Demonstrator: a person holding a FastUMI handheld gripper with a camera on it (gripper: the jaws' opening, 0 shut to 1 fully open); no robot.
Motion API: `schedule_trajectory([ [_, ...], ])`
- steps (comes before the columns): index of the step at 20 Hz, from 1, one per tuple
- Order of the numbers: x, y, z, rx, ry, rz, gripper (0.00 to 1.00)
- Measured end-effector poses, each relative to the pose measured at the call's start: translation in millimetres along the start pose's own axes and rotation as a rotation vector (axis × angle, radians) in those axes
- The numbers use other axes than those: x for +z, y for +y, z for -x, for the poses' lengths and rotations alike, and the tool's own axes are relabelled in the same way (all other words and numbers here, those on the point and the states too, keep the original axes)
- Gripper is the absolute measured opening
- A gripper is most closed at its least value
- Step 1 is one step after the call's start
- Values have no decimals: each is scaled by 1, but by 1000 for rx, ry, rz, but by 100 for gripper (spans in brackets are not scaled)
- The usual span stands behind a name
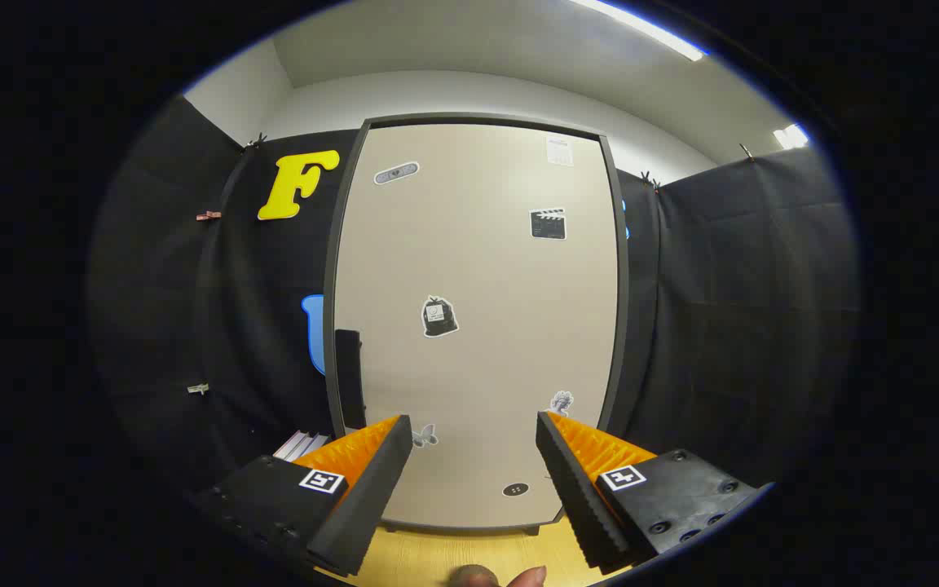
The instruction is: Open the shoe cabinet door, grab the shoes and put them into the shoe cabinet, then close the shoe cabinet door.
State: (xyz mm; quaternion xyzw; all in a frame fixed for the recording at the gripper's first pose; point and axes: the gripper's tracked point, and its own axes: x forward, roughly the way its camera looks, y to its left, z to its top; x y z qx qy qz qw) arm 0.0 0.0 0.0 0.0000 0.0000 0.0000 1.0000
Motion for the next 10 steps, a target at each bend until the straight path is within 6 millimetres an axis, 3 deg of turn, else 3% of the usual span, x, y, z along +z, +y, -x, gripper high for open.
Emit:
schedule_trajectory([
  [10, -3, 4, -2, 9, 19, -28, 98],
])
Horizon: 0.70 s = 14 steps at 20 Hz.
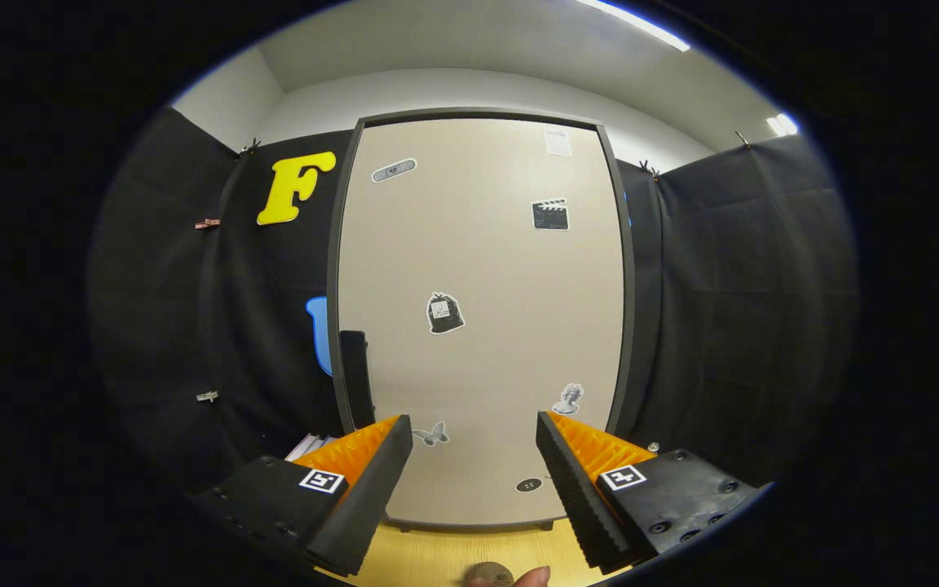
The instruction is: Open the shoe cabinet door, grab the shoes and put them into the shoe cabinet, then close the shoe cabinet door.
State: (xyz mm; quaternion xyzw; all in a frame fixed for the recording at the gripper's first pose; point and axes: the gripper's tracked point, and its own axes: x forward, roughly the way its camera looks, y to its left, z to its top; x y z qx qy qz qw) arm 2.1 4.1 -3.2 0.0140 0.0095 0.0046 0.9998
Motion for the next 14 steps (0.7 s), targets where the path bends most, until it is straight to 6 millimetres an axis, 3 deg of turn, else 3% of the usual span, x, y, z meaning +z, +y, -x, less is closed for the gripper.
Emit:
schedule_trajectory([
  [8, -2, 3, -6, -12, 12, -6, 97],
  [14, 1, 48, -33, 39, 28, -44, 98],
])
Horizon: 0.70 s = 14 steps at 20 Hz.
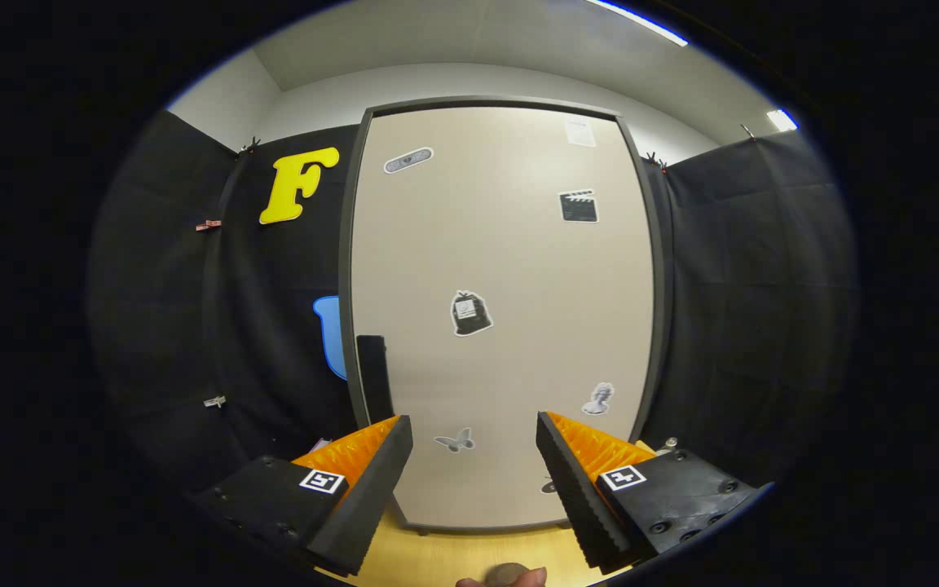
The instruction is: Open the shoe cabinet door, grab the shoes and put them into the shoe cabinet, then close the shoe cabinet door.
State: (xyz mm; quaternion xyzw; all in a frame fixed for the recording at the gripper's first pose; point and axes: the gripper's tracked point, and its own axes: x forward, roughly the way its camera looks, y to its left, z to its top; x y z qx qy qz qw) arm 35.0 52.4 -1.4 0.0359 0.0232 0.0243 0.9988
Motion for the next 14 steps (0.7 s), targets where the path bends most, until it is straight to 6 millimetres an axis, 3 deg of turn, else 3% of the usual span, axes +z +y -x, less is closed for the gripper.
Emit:
schedule_trajectory([
  [9, -19, 67, -71, 46, -6, 0, 98],
  [14, -33, 85, -107, 35, 2, -16, 96],
])
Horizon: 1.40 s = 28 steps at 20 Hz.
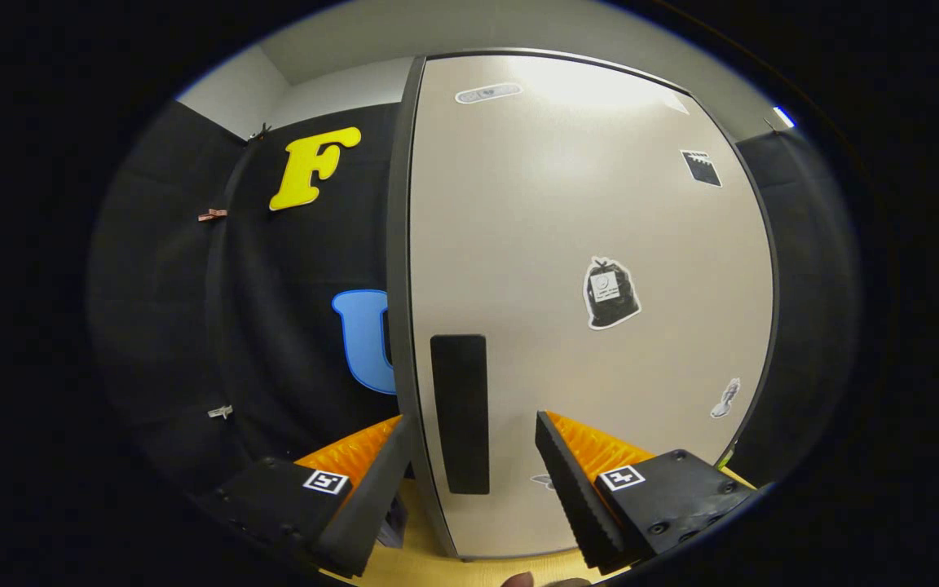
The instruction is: Open the shoe cabinet door, grab the shoes and put them into the shoe cabinet, then close the shoe cabinet door.
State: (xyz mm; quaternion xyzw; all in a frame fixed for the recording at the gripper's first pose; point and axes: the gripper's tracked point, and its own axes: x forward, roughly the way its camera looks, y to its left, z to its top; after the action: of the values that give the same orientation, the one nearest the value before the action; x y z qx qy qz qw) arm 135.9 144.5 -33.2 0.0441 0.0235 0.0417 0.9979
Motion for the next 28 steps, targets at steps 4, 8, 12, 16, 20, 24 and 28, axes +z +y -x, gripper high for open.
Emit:
schedule_trajectory([
  [4, -7, -4, -14, -57, -1, -1, 62],
  [8, 0, -3, -18, -78, -44, 31, 41],
  [12, -4, 1, -13, -42, -29, 19, 23],
  [16, -1, 1, -1, -33, -41, 17, 23],
  [20, 5, 6, 22, 1, -46, 6, 23],
  [24, 8, -3, 58, 48, -41, 2, 23],
  [28, 10, -13, 86, 94, -28, -6, 23],
])
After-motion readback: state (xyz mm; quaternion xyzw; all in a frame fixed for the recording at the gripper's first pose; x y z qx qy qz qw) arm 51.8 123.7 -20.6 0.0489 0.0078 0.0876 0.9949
